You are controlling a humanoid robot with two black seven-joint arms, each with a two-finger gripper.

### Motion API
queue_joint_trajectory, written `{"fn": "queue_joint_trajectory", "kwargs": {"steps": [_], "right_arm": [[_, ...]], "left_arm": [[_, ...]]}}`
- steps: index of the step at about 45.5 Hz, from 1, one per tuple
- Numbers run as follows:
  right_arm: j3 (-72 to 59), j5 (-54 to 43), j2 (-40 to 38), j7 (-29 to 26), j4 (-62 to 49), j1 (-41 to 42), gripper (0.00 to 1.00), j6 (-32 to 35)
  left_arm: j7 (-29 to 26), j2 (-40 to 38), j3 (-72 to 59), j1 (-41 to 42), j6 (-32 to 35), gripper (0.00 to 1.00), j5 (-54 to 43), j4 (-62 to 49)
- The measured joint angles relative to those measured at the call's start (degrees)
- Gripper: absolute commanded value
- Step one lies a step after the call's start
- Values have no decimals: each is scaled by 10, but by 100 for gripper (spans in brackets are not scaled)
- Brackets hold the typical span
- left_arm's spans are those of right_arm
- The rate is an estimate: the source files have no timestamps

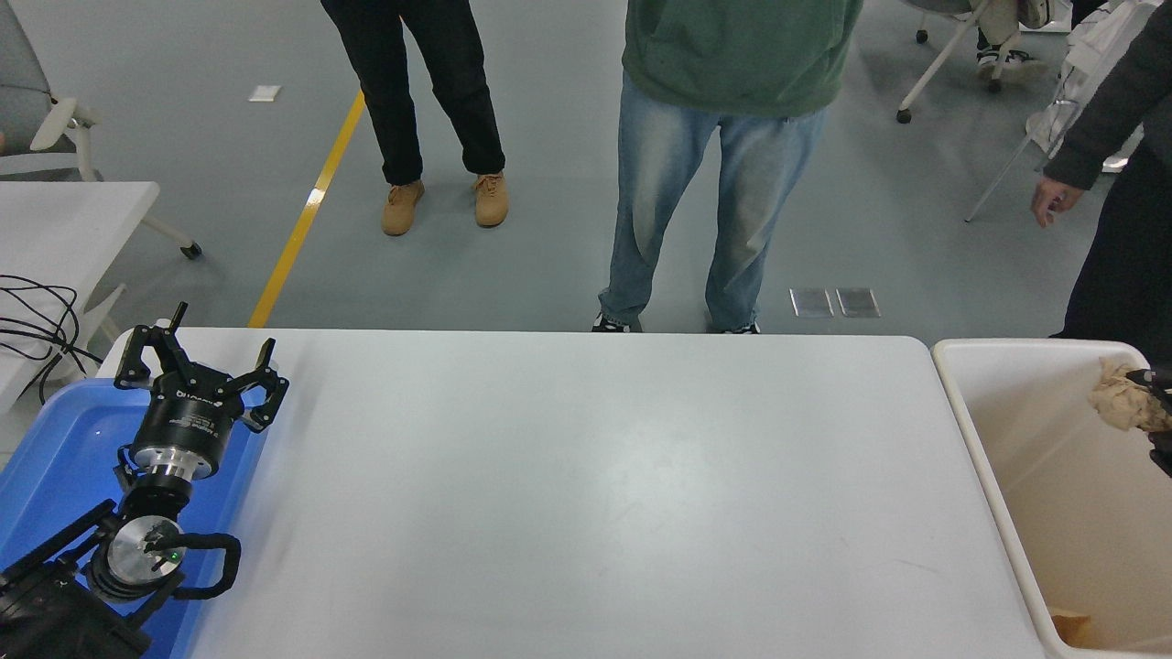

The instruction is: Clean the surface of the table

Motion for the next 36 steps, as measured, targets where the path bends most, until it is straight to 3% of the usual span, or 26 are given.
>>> {"fn": "queue_joint_trajectory", "kwargs": {"steps": [15,36], "right_arm": [[9,3,56,-49,-19,-55,0,-95],[51,4,76,-68,-22,-56,0,-182]], "left_arm": [[0,0,0,0,0,99,0,0],[0,0,0,0,0,99,0,0]]}}
